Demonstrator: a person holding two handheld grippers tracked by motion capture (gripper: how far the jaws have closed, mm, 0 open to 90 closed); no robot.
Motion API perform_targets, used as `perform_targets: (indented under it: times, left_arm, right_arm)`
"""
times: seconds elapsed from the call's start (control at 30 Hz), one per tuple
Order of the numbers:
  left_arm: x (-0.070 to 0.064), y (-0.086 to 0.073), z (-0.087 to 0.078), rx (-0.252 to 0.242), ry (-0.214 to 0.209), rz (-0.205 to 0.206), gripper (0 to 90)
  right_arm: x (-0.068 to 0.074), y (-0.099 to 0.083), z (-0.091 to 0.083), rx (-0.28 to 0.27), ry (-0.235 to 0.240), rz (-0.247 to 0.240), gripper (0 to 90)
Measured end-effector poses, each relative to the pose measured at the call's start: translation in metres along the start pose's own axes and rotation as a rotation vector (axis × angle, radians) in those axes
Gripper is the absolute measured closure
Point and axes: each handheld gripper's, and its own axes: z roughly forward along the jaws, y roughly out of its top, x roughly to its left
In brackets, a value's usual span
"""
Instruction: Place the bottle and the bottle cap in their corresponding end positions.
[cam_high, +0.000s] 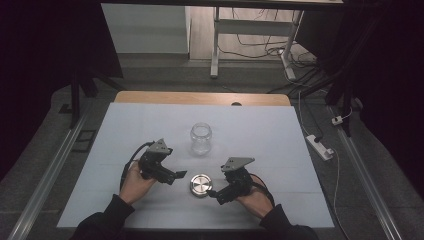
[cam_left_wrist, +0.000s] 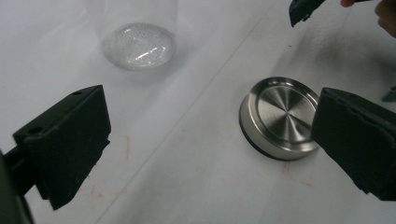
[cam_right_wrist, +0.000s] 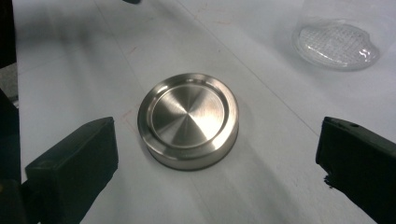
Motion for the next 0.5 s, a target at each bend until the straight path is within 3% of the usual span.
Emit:
perform_targets:
  times: [0.5]
  left_arm:
    - [-0.010, -0.033, -0.033, -0.010, 0.033, -0.066, 0.0]
  right_arm:
    - [-0.006, -0.012, -0.022, -0.008, -0.042, 0.028, 0.0]
